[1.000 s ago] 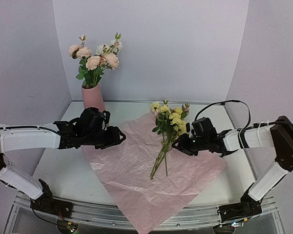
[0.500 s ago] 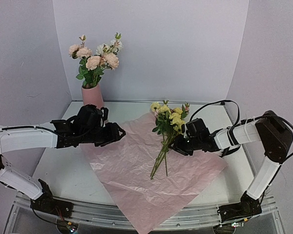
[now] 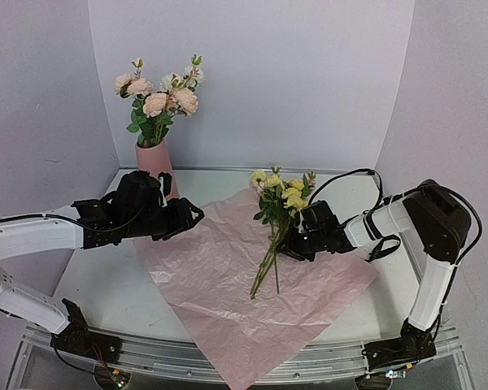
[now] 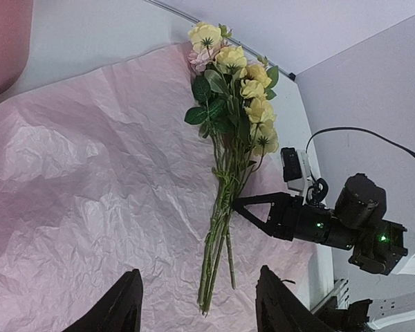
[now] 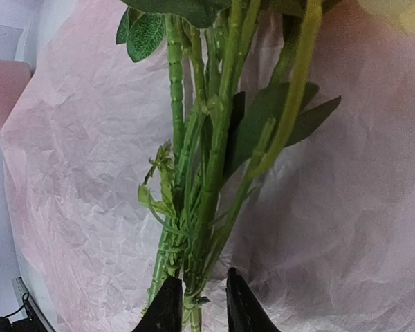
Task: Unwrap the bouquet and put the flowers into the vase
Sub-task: Pick up the fake flower from the wrapping paper.
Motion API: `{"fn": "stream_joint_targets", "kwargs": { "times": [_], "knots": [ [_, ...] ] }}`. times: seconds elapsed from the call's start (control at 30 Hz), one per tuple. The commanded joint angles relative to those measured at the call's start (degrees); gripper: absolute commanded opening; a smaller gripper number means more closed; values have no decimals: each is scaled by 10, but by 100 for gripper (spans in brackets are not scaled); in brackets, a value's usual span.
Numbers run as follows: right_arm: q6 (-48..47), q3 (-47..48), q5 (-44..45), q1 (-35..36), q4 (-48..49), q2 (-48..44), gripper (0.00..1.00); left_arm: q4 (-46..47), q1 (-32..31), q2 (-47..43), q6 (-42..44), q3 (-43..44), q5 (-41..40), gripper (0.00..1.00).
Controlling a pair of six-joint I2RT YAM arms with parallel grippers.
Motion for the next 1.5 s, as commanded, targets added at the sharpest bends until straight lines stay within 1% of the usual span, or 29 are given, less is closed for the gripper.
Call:
{"fn": "stream_joint_targets", "kwargs": {
  "times": [0.0,0.07,0.13,0.17,0.57,0.7,0.87,1.03,1.27,1.3,1.33,1.4,1.43,1.47],
  "knots": [
    [-6,22,-8,0,5,8,19,17,-3,-14,-1,2,-15,57],
    [-6,22,-9,0,5,5,12,18,-3,-10,0,5,-13,57],
    [-5,19,-10,0,5,-3,1,18,-3,-6,-1,7,-10,57],
    [-5,16,-9,0,5,-9,0,17,-3,-5,-1,8,-9,57],
    [-16,-42,31,-1,-9,-143,0,17,-3,2,-6,10,-6,57],
    [-23,-51,37,-1,-17,-168,0,18,-3,13,-7,13,0,57],
    [-27,-47,30,-1,-31,-174,1,18,-3,29,-10,18,17,57],
    [-21,-51,3,-1,-34,-147,8,18,-4,36,-2,20,31,59],
    [-13,-85,6,-1,-28,-135,12,17,-3,34,2,19,26,59],
    [-14,-89,8,-1,-28,-137,15,17,-3,35,2,19,26,59],
    [-15,-92,11,-1,-27,-139,20,17,-3,36,3,20,27,59],
    [-16,-101,15,-1,-17,-145,35,18,-3,39,8,22,30,60],
    [-17,-105,16,-1,-9,-147,41,18,-3,41,10,24,30,60],
    [-18,-106,16,-1,-6,-147,44,18,-3,42,11,26,30,60]
  ]
}}
